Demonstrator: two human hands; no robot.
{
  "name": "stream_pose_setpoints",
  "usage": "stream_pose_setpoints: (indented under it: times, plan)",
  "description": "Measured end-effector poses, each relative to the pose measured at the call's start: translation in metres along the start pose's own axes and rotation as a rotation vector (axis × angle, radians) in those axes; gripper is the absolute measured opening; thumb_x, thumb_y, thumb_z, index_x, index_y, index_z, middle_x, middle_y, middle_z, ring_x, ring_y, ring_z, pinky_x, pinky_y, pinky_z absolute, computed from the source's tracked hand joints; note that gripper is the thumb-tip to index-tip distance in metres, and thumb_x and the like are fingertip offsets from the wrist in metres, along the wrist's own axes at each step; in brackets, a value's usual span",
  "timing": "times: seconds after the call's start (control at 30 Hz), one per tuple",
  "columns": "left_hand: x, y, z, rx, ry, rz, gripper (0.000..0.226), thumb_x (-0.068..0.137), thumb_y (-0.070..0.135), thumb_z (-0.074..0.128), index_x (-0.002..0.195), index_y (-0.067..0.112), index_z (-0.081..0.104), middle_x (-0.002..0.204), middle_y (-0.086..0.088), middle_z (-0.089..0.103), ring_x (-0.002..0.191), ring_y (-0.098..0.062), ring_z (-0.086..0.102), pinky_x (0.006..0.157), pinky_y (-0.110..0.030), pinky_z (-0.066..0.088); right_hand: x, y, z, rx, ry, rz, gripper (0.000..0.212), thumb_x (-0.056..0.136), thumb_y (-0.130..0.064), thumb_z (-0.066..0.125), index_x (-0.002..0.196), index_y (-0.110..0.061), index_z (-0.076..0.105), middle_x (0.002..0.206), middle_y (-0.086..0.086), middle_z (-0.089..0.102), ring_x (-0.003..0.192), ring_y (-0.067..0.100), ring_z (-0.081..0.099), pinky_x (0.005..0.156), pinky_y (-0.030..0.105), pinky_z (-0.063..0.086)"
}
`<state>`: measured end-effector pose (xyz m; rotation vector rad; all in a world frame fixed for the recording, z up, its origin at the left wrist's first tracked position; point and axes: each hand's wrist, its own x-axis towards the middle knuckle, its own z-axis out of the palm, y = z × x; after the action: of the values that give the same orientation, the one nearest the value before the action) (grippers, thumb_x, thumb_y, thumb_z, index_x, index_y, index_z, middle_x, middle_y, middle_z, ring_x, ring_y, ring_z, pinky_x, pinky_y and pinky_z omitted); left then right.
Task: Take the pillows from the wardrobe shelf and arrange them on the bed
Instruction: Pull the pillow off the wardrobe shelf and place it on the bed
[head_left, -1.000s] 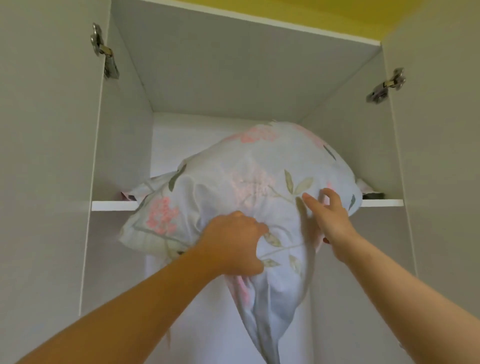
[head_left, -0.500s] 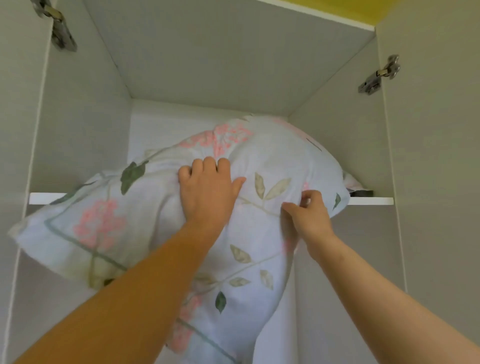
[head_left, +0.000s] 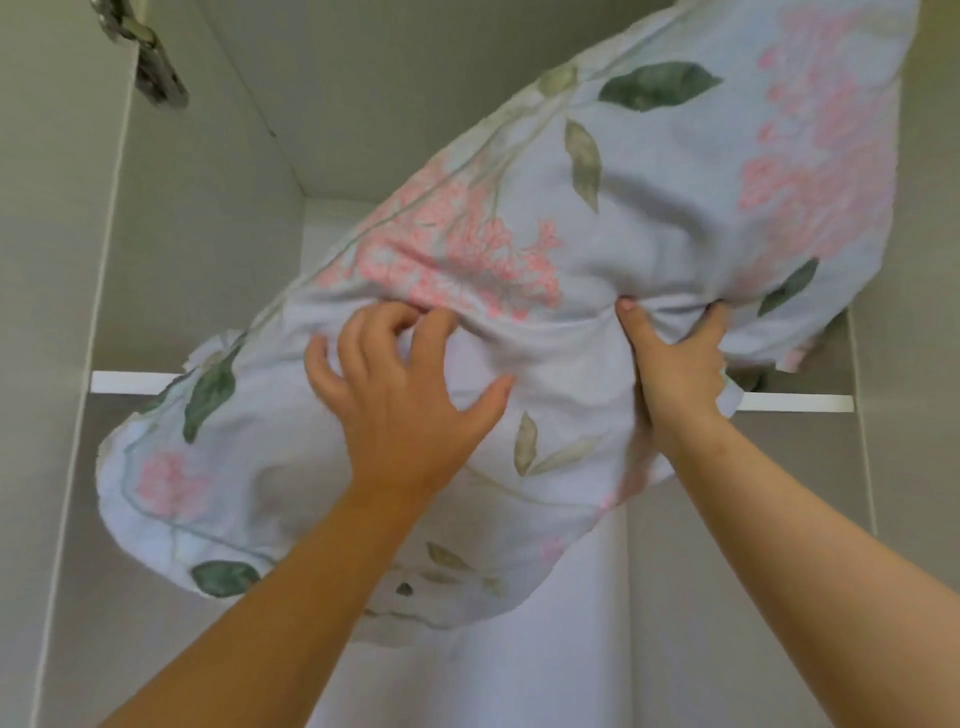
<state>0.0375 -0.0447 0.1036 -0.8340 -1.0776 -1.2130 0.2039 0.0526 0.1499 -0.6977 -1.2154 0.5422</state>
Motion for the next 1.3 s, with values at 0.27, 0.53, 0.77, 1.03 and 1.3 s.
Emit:
stream_pose_setpoints:
  times: [0.27,0.53,0.77,1.03,1.3]
  plan:
    - [0.038,0.027,0.013,0.142,-0.245,-0.025,0.066,0.073,0.056,0.058,0.131,0.028,0.044,0.105,-0.009,0.065,0.095,-0.03,0.061,0.088,-0.054,0.04,0.004,0.015,-0.005,0.0,0.038,-0.128,0.06,0.075,-0.032,0.07,0.125,-0.007,0.048,0.125,0.015,0.057,0.116,0.033,0.051,0.098,0.039,0.041]
    - [0.04,0.02,-0.004,-0.101,-0.124,-0.066,0.026,0.078,0.023,0.048,0.091,0.015,0.069,0.072,-0.011,0.061,0.073,-0.031,0.06,0.067,-0.034,0.029,-0.014,-0.004,-0.03,-0.061,0.032,-0.125,0.011,0.085,-0.013,0.058,0.077,-0.019,0.061,0.065,-0.001,0.055,0.077,0.022,0.052,0.078,0.037,0.047]
    - [0.033,0.017,-0.045,-0.324,-0.142,-0.112,0.016,0.083,0.016,0.052,0.084,0.006,0.064,0.07,-0.002,0.038,0.072,-0.032,0.052,0.064,-0.032,0.026,-0.075,-0.014,-0.056,0.062,0.18,-0.216,0.011,0.089,-0.01,0.054,0.091,-0.017,0.062,0.067,-0.014,0.05,0.063,-0.001,0.046,0.062,0.015,0.038]
    - [-0.028,0.017,-0.061,-0.651,-0.309,-0.244,0.023,0.085,0.022,0.05,0.076,0.003,0.06,0.078,-0.018,0.059,0.079,-0.036,0.058,0.065,-0.04,0.043,-0.159,-0.007,-0.094,-0.059,0.312,-0.185,0.007,0.093,-0.014,0.051,0.089,-0.018,0.055,0.074,-0.018,0.05,0.069,-0.005,0.047,0.066,0.007,0.037]
    - [-0.109,0.05,-0.095,-0.926,-0.536,-0.378,0.023,0.081,0.017,0.05,0.062,0.004,0.052,0.067,-0.007,0.045,0.066,-0.02,0.044,0.056,-0.024,0.018,-0.245,0.011,-0.153,-0.315,0.428,-0.06,0.008,0.096,-0.021,0.045,0.09,-0.019,0.048,0.075,-0.014,0.049,0.074,0.007,0.047,0.059,0.009,0.036]
